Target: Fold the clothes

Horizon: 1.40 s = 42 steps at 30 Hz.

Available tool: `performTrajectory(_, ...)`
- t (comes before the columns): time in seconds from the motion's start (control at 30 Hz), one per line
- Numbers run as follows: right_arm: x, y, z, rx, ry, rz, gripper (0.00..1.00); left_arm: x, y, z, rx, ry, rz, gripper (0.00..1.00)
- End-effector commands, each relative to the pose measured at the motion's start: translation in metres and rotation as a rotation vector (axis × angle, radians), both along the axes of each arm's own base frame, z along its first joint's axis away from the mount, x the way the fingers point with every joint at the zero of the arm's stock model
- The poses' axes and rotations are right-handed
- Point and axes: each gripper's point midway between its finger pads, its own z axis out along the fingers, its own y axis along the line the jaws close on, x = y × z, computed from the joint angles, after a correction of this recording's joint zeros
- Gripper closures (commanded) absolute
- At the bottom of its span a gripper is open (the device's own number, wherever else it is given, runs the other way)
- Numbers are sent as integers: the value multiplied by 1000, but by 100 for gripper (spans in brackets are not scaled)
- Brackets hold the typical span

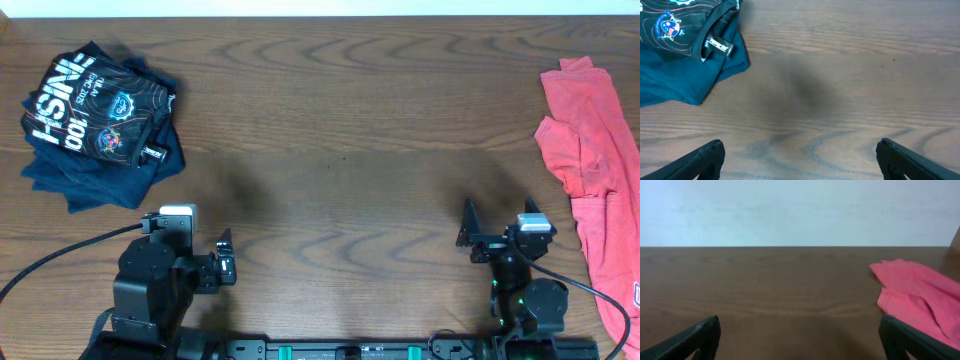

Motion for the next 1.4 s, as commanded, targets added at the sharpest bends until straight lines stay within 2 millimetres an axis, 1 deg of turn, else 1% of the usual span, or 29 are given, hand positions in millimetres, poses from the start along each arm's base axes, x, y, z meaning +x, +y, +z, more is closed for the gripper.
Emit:
performTrajectory(0.0,0,-1,0,-17,-1,0,1,0,2,-1,5,2,11,2)
performTrajectory(1.1,0,-1,-1,-17,0,0,1,0,2,-1,4,2,11,2)
performTrajectory(1.27,0,-1,0,-17,0,0,1,-9,14,-6,35,8,50,2)
performTrajectory(1.37,0,-1,-1,-17,0,0,1,-13,19,-13,26,-2,80,2)
